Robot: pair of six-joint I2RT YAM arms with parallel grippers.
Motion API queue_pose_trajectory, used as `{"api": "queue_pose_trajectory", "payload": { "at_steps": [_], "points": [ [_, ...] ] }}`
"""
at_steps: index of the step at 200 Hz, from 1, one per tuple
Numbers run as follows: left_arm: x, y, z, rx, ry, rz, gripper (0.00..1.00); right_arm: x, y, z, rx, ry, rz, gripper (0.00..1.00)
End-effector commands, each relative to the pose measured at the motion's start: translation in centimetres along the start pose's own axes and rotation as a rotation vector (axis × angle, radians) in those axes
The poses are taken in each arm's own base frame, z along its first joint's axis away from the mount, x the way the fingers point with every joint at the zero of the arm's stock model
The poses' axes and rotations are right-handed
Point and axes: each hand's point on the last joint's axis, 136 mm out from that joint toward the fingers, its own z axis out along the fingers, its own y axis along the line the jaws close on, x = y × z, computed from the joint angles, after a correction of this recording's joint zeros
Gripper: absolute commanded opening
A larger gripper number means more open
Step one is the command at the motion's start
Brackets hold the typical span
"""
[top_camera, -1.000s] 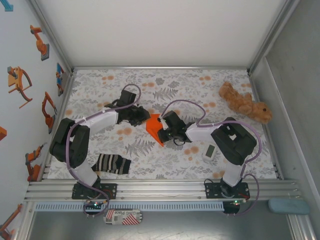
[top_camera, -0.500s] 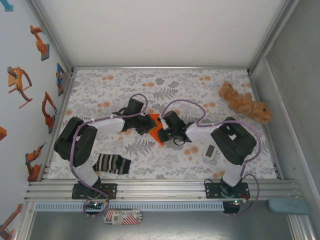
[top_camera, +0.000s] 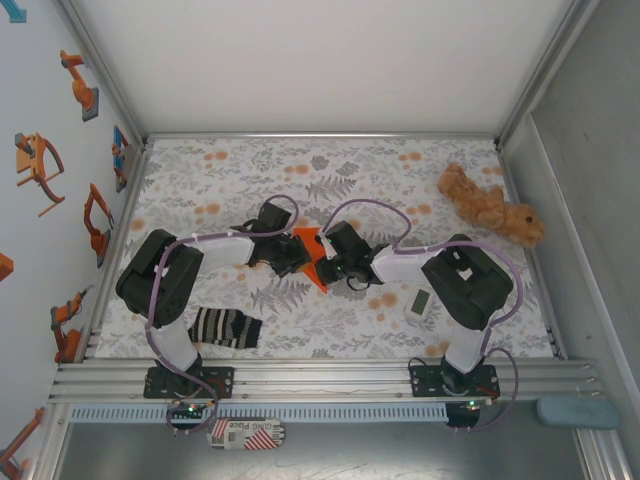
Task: Fold a paper plane with a square sheet of paper (pick it up from the middle)
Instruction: Third fold the triangle at the center of the table.
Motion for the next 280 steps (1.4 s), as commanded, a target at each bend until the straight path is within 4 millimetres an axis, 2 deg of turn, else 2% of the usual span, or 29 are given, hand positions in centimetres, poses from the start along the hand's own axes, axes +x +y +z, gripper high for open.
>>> {"api": "queue_pose_trajectory", "payload": {
  "at_steps": [1, 112, 218, 255, 280],
  "points": [
    [0.6, 2.2, -0.1, -0.089, -0.002, 0.002, 0.08, 1.2, -1.0, 0.6, 0.030, 0.055, 0.036, 0.00],
    [0.6, 2.4, 0.1, -0.112, 0.000, 0.017, 0.08, 1.3, -1.1, 0.8, 0.028, 0.058, 0.041, 0.00],
    [0.6, 3.4, 0.5, -0.177, 0.019, 0.004, 0.09, 1.2, -0.9, 0.6, 0.021, 0.053, 0.045, 0.00],
    [0.8, 4.8, 0.5, -0.254, 0.033, -0.008, 0.09, -1.4, -1.3, -1.0, 0.066, -0.002, 0.125, 0.00],
    [1.0, 5.4, 0.7, -0.270, 0.039, -0.014, 0.09, -3.0, -1.4, -2.3, 0.066, -0.039, 0.179, 0.13]
  ]
}}
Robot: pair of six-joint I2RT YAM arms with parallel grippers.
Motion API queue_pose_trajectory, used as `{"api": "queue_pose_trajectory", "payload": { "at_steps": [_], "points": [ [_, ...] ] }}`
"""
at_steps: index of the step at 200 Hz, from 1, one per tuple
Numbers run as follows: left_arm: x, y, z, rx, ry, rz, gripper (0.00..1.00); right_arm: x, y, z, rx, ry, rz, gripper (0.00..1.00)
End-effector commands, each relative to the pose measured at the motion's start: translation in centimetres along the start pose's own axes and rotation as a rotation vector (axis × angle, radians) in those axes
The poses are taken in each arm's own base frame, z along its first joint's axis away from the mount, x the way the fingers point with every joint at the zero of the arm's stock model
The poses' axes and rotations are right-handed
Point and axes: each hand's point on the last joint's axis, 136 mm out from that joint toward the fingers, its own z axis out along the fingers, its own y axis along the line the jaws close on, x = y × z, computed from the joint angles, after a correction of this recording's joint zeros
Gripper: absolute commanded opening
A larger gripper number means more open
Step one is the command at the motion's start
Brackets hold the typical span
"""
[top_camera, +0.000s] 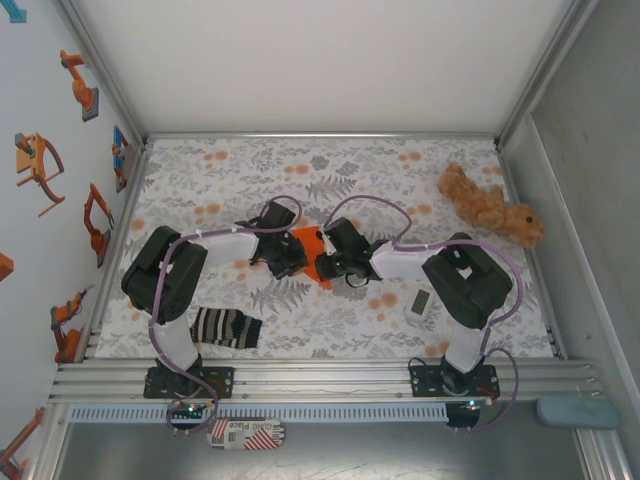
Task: Fold a paper plane with a square sheet of paper (pick it up from the middle)
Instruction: Third fold the triangle at the center of the table.
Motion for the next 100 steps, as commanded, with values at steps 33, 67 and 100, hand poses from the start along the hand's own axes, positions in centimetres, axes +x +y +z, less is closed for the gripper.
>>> {"api": "queue_pose_trajectory", "payload": {
  "at_steps": [33, 67, 100],
  "points": [
    [0.8, 3.4, 0.9, -0.143, 0.025, -0.012, 0.08, -2.9, -1.5, -3.6, 0.058, -0.067, 0.113, 0.24],
    [0.7, 3.4, 0.9, -0.145, 0.019, -0.015, 0.08, -3.3, -1.3, -5.4, 0.054, -0.091, 0.086, 0.33],
    [0.4, 2.8, 1.0, -0.126, 0.014, -0.012, 0.08, -2.8, 0.8, -5.9, -0.063, -0.070, 0.051, 0.25]
  ]
}}
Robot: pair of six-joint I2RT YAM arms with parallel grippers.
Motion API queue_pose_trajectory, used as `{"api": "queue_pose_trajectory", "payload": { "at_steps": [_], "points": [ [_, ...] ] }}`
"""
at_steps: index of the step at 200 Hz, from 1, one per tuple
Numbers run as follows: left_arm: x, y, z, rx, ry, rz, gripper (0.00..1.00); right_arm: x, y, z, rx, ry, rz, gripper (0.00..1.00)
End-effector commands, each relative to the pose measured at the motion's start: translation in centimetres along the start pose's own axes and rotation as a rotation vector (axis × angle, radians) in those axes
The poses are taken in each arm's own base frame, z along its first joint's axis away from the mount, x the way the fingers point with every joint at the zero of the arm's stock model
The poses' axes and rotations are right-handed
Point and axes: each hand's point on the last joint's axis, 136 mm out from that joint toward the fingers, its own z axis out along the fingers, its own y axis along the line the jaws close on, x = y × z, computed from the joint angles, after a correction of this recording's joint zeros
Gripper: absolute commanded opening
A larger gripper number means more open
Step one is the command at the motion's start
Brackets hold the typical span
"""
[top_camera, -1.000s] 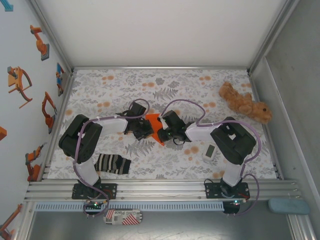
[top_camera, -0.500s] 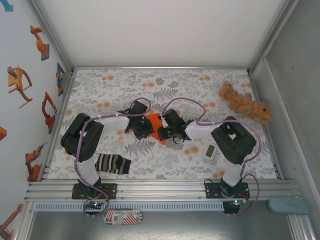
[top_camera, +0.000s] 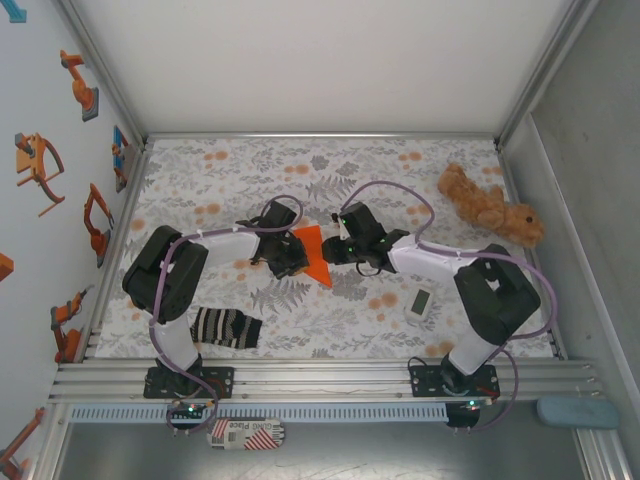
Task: Fold a paper plane with a square sheet of paper (pick it up from the middle)
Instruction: Third fold the triangle at the center of the table.
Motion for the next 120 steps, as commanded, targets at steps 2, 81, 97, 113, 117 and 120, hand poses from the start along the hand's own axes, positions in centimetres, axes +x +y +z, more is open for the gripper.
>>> {"api": "queue_pose_trajectory", "payload": {
  "at_steps": [2, 81, 97, 113, 117, 120],
  "points": [
    [0.5, 2.8, 1.0, -0.113, 0.020, -0.017, 0.08, 0.6, 1.5, -0.6, -0.093, 0.025, -0.026, 0.25],
    [0.0, -0.1, 0.0, -0.024, 0.015, 0.024, 0.10, 3.4, 3.3, 0.9, -0.239, 0.162, 0.054, 0.17],
    [-0.1, -0.4, -0.1, -0.018, 0.015, 0.027, 0.10, 4.0, 3.4, 1.3, -0.255, 0.187, 0.054, 0.12],
    [-0.1, -0.2, 0.1, -0.022, 0.019, 0.025, 0.10, 4.6, 3.5, 1.6, -0.273, 0.213, 0.048, 0.10],
    [0.0, -0.2, 0.2, -0.024, 0.023, 0.025, 0.10, 4.7, 3.5, 1.6, -0.277, 0.220, 0.047, 0.09],
    [0.0, -0.1, 0.2, -0.026, 0.024, 0.024, 0.10, 4.8, 3.5, 1.7, -0.275, 0.226, 0.048, 0.09]
  ]
}}
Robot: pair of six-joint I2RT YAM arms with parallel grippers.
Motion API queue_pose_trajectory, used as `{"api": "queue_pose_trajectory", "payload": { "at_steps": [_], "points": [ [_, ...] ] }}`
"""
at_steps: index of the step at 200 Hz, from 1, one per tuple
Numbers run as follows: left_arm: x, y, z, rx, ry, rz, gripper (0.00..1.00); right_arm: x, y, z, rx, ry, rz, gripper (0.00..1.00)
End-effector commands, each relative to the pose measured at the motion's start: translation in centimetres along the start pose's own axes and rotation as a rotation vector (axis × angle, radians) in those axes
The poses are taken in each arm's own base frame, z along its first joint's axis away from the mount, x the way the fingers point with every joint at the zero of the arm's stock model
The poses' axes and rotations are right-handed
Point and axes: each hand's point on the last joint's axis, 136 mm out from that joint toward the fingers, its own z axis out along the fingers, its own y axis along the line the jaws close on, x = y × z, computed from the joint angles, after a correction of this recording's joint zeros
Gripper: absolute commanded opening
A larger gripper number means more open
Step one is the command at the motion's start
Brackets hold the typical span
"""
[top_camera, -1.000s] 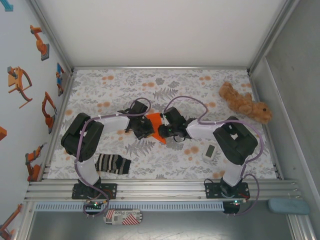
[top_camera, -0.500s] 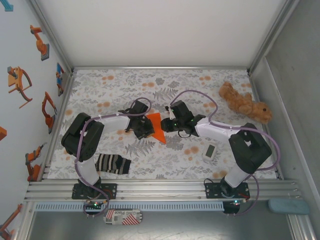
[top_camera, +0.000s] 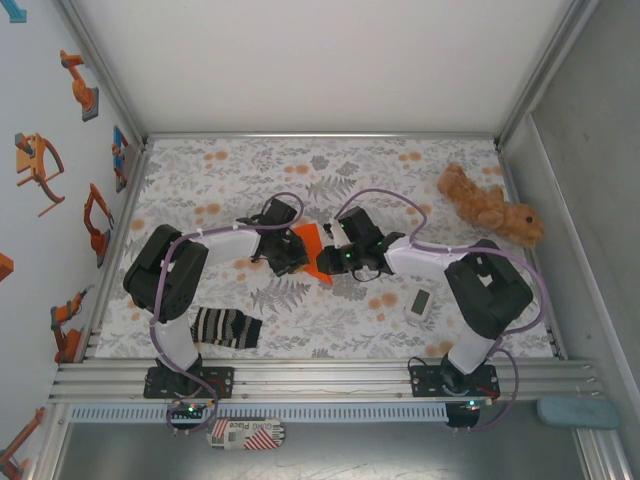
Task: Fold a paper plane with a square sheet of paper (pick it up from the middle)
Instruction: Third fold the triangle at the center of the table.
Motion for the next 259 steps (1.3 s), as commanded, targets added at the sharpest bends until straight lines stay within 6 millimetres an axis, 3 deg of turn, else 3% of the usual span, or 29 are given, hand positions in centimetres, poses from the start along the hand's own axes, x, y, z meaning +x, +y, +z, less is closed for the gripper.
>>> {"api": "queue_pose_trajectory", "payload": {
  "at_steps": [1, 120, 259],
  "points": [
    [0.3, 0.5, 0.5, -0.028, 0.024, 0.010, 0.10, 1.0, 0.2, 0.8, -0.046, 0.056, 0.004, 0.09],
    [0.4, 1.0, 1.0, -0.064, 0.047, 0.014, 0.10, 1.3, -2.3, 1.9, 0.072, 0.082, 0.024, 0.06],
    [-0.1, 0.9, 0.7, -0.077, 0.042, 0.026, 0.13, 2.0, -3.4, 2.5, 0.105, 0.110, 0.046, 0.06]
  ]
}}
